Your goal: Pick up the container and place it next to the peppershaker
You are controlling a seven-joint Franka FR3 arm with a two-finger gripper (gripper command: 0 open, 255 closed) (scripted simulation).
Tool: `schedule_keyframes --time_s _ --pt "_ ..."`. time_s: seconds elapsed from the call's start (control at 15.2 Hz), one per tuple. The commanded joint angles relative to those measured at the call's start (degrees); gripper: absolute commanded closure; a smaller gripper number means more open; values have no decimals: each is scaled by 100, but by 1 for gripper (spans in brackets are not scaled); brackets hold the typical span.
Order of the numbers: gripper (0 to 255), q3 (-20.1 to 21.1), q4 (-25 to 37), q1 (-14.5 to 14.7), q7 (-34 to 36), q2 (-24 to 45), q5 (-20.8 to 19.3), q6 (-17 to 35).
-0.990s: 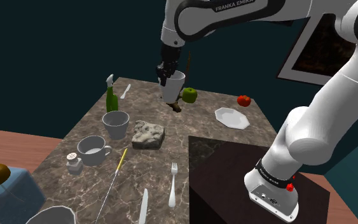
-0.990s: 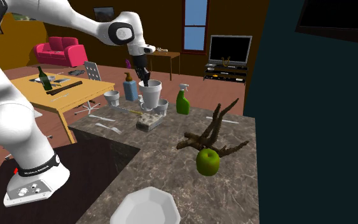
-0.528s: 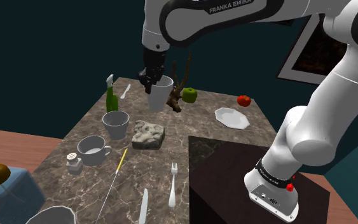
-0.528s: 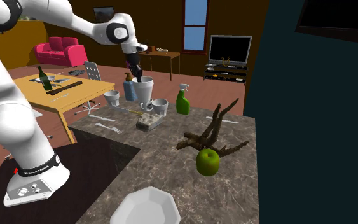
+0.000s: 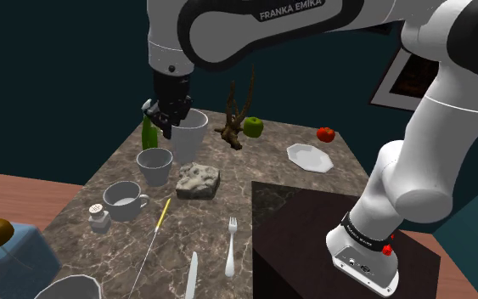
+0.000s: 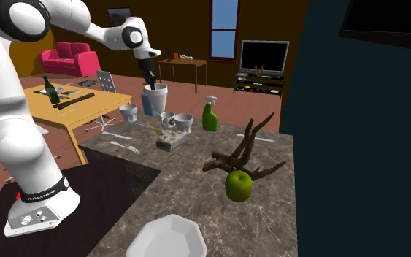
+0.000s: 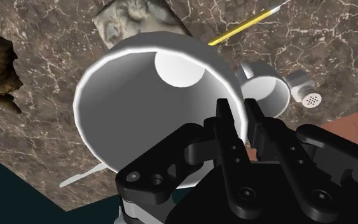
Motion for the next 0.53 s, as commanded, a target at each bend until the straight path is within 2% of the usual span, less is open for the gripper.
schedule_keyframes --time_s 0.0,0.46 --pt "255 106 343 149 278 224 -95 -149" --pt "255 364 1742 794 1177 1282 -538 -637"
